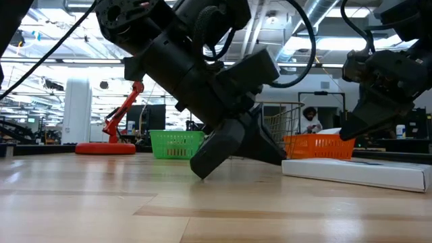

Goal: Pick and place items into bin
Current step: Put the white box into the orange bin

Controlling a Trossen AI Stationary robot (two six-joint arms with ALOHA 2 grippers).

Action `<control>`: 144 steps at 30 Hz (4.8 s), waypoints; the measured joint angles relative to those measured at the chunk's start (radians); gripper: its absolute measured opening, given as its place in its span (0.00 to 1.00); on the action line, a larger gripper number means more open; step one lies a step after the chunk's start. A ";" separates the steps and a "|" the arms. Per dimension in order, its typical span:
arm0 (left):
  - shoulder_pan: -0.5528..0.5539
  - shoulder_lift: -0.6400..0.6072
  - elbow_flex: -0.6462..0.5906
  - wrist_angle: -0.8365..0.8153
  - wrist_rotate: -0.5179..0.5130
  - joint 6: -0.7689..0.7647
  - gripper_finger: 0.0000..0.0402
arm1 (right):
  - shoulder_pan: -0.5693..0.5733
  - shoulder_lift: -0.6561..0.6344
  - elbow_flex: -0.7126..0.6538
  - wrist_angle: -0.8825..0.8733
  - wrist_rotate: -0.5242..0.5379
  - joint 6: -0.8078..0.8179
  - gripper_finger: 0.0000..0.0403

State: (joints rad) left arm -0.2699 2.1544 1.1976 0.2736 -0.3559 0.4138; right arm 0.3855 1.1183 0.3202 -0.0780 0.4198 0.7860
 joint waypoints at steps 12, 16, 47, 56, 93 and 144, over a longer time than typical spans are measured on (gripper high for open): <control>-0.031 0.000 0.003 0.071 -0.132 0.109 0.00 | 0.000 0.000 0.000 -0.020 0.001 0.000 0.25; -0.047 0.000 0.003 0.087 -0.122 0.123 0.00 | 0.002 0.000 0.000 -0.020 0.000 0.000 0.25; 0.009 -0.002 0.149 -0.103 0.163 -0.028 0.00 | 0.433 0.297 0.031 0.182 0.053 -0.184 0.56; 0.017 -0.003 0.149 -0.112 0.182 -0.126 0.00 | 0.421 0.435 0.163 0.076 0.070 -0.287 0.54; 0.060 0.052 0.141 -0.136 0.299 -0.304 0.00 | 0.406 0.439 0.188 0.045 0.074 -0.289 0.54; 0.061 0.051 -0.008 0.101 0.309 -0.407 0.00 | 0.437 0.439 0.188 0.033 0.076 -0.279 0.55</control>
State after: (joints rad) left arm -0.2092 2.2059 1.1892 0.3742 -0.0466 0.0065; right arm 0.8223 1.5574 0.5087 -0.0448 0.4960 0.5070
